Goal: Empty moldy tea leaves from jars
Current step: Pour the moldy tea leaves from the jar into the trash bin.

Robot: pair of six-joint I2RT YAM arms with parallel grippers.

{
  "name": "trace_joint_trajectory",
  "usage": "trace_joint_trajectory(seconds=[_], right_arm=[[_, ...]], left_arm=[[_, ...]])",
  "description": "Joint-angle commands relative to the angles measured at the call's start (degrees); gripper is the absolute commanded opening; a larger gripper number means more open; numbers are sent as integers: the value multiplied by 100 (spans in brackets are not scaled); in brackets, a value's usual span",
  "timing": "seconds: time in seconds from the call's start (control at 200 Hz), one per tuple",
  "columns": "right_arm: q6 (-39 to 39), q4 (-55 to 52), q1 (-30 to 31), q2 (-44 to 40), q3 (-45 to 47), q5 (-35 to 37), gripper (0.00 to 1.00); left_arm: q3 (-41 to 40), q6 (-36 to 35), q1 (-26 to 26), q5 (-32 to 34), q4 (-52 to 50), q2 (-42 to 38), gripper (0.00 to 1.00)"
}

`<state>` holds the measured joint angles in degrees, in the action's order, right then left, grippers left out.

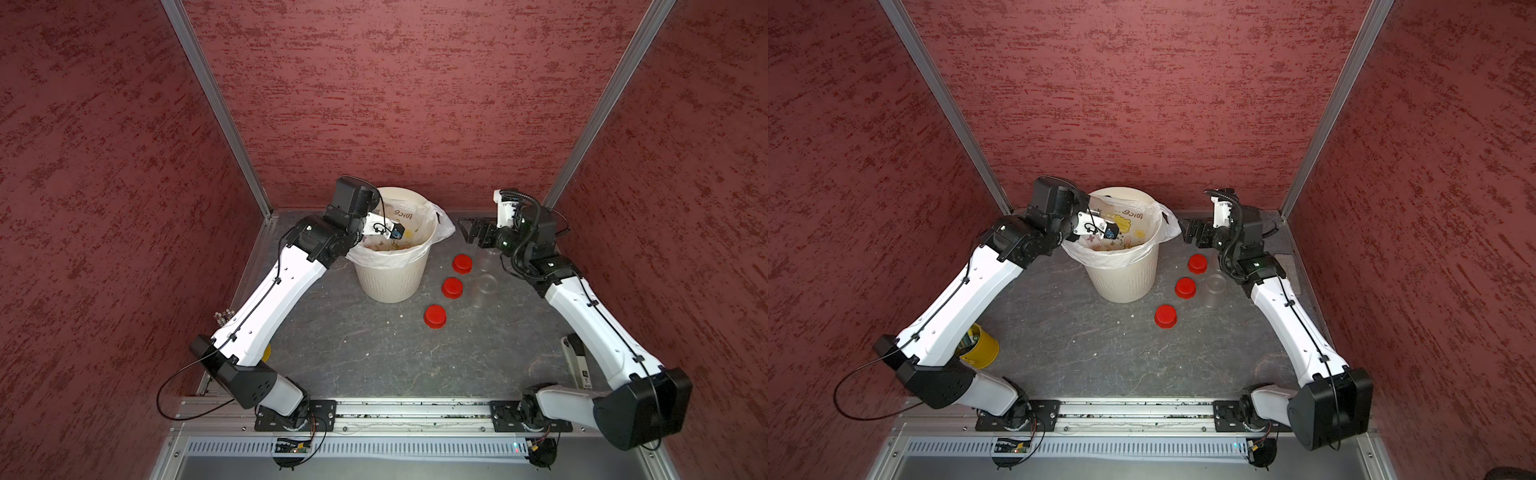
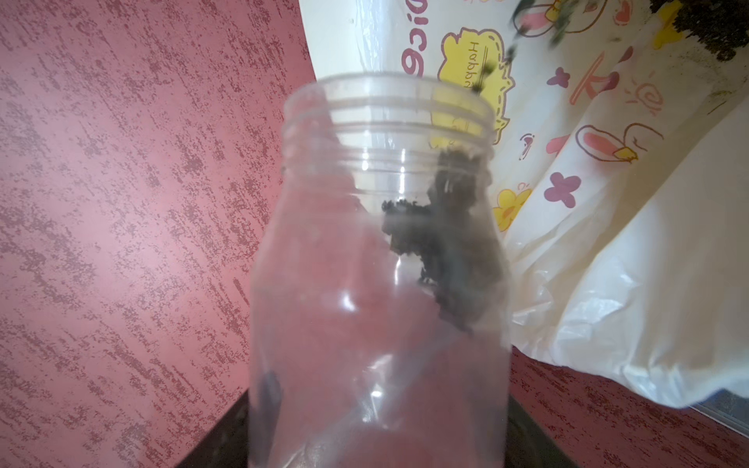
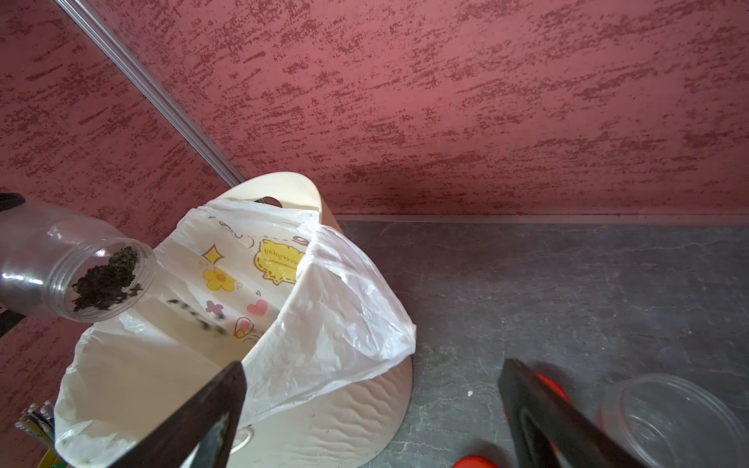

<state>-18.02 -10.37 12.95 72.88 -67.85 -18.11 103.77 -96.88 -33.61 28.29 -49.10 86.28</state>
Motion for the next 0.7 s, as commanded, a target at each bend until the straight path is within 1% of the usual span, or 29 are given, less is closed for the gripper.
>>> trace_joint_trajectory(seconds=[0.0, 0.065, 0.12, 0.19, 0.24, 0.281, 0.446, 0.611, 0.696], right_arm=[[-44, 149, -43, 24, -123, -90, 99], [-44, 151, -43, 45, -113, -79, 99], [-18, 91, -39, 78, -174, -74, 99], [6, 70, -46, 110, -210, -47, 99], [12, 78, -46, 136, -232, -36, 99], [9, 66, -45, 167, -265, -48, 99], [-8, 46, -46, 191, -281, -71, 99], [-8, 26, -39, 224, -323, -87, 99], [-38, 59, -47, 238, -343, -114, 99]], left_arm=[[-280, 212, 27, 36, -223, -32, 64], [-280, 264, 32, 39, -364, 3, 63], [160, 365, -68, 79, -753, 134, 64], [592, 325, -214, 112, -668, 242, 63], [758, 342, -243, 133, -777, 285, 64], [736, 370, -207, 117, -814, 300, 64], [209, 479, -18, 105, -785, 200, 64], [666, 328, -43, 141, -700, 284, 64], [598, 352, -76, 141, -714, 274, 63]])
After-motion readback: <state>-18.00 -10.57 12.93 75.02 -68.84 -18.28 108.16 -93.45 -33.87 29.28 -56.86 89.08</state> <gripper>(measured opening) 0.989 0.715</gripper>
